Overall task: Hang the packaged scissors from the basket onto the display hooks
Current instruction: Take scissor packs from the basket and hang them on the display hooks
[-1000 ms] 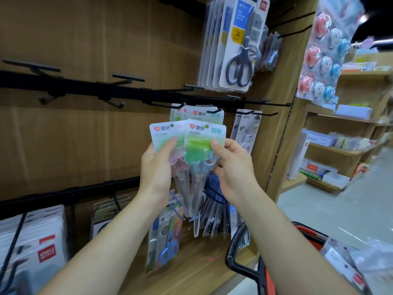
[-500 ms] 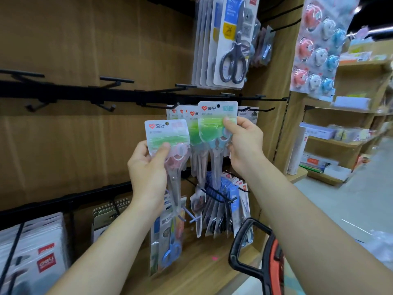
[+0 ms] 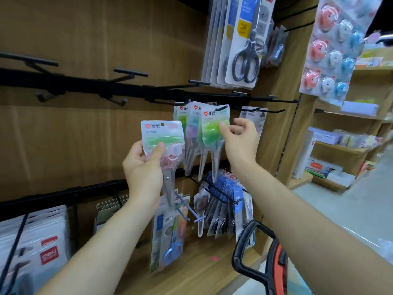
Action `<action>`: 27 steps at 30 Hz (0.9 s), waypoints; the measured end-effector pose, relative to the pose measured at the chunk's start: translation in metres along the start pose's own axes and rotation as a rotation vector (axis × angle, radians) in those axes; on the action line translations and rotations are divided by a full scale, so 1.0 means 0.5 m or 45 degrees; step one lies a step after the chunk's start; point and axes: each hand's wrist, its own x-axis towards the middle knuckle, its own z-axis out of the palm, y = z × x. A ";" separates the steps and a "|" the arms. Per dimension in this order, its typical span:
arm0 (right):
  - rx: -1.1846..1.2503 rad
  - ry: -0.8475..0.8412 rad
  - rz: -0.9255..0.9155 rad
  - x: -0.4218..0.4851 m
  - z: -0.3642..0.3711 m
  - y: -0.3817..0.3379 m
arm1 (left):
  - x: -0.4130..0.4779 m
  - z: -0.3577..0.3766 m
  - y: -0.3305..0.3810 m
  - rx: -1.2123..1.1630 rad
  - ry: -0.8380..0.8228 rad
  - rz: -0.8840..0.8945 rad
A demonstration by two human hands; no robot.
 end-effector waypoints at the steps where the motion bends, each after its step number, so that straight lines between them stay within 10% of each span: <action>1: -0.134 0.086 -0.174 -0.012 0.001 0.017 | 0.004 -0.005 -0.001 0.004 0.012 -0.005; 5: -0.515 -0.131 -0.773 -0.048 0.023 0.080 | 0.014 -0.018 -0.006 -0.005 0.046 -0.015; 17: -1.029 -0.820 -0.443 0.047 0.162 0.050 | 0.027 -0.035 -0.005 -0.035 0.034 -0.020; 27: 0.115 -0.870 0.289 -0.028 0.092 0.006 | 0.023 -0.033 -0.009 0.003 -0.101 -0.109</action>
